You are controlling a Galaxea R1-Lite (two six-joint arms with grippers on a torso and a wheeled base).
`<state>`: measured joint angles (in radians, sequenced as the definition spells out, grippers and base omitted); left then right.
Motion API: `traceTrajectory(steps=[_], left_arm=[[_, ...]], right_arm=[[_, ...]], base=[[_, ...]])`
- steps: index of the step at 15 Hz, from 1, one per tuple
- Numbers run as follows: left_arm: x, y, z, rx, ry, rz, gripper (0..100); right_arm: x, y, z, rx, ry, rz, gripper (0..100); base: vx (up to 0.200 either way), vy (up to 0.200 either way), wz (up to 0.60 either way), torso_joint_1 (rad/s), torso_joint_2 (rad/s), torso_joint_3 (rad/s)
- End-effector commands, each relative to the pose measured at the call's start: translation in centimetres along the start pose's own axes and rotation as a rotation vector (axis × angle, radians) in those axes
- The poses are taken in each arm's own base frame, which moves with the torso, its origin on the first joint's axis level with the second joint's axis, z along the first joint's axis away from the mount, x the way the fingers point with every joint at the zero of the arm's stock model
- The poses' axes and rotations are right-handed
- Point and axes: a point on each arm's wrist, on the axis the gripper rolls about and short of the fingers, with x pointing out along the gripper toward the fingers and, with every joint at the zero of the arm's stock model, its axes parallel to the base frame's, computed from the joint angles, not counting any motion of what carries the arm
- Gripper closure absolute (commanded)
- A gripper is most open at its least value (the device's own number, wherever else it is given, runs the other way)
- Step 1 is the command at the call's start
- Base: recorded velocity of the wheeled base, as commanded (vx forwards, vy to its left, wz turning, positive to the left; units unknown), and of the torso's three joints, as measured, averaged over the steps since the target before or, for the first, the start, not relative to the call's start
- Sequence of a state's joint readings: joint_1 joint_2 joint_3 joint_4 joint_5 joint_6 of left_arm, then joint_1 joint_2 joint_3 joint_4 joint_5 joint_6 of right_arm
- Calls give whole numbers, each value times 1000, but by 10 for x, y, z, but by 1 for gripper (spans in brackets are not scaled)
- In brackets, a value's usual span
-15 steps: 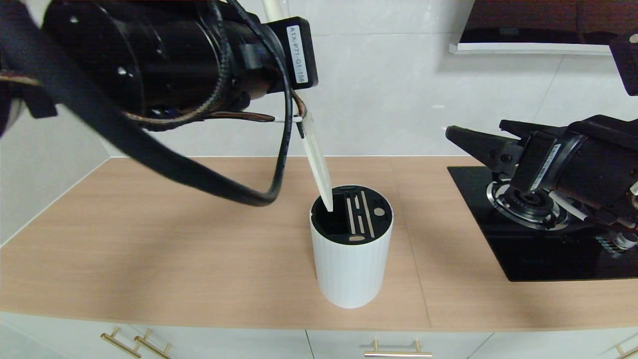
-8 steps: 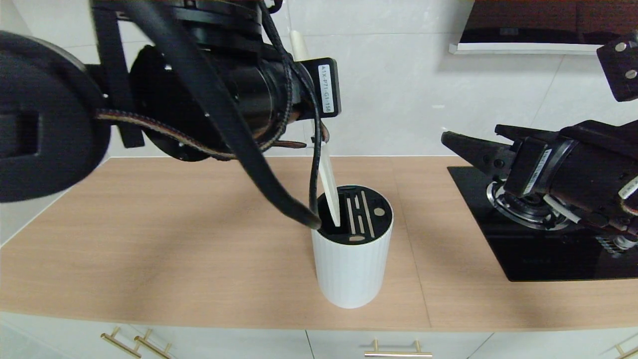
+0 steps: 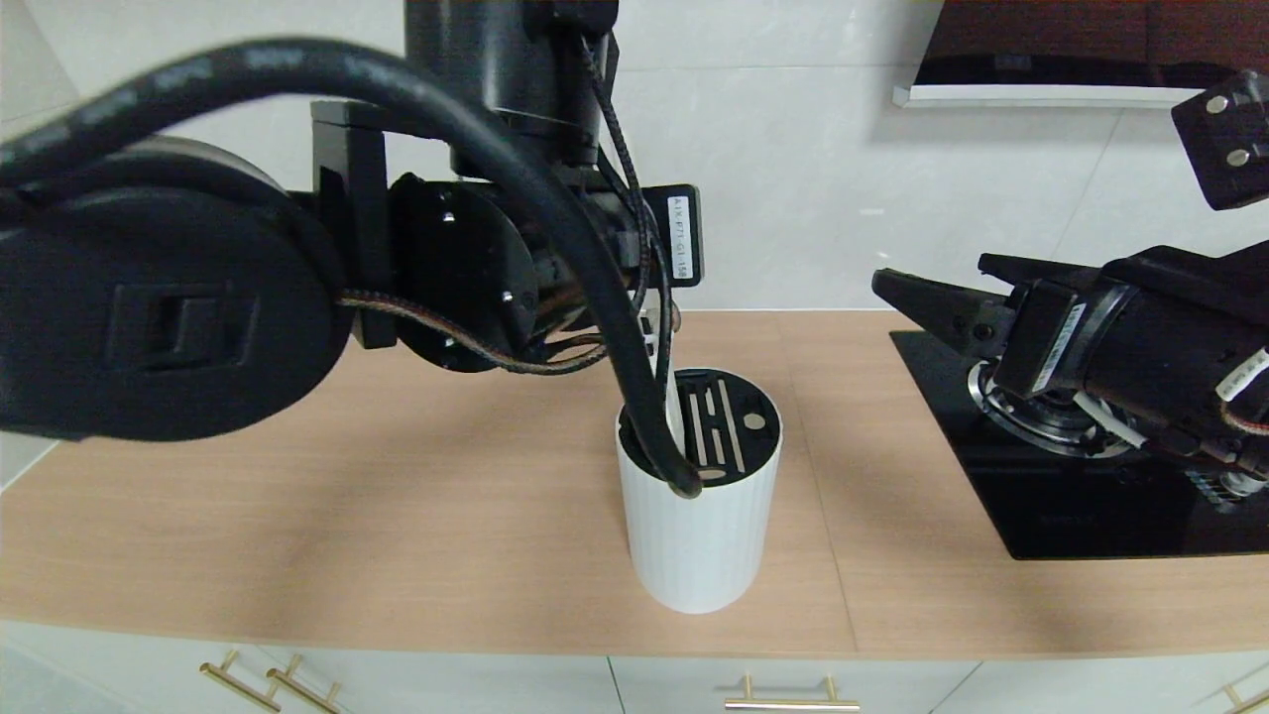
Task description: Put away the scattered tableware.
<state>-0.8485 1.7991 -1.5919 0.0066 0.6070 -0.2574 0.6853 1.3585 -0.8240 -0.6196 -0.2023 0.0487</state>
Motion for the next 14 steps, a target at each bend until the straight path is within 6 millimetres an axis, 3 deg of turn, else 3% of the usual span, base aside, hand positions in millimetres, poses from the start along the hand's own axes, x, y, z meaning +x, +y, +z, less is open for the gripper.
traceTrajectory(steps=[1,14], left_arm=[[7,-3,-10,10,26,4,100],[26,-15,-62,27,157,21,100]], right_arm=[[1,0,-1,0,4,0,0],[6,1,-7,-5,28,-1,0]], base=[[0,0,0,0,0,0],[0,0,0,0,0,0]])
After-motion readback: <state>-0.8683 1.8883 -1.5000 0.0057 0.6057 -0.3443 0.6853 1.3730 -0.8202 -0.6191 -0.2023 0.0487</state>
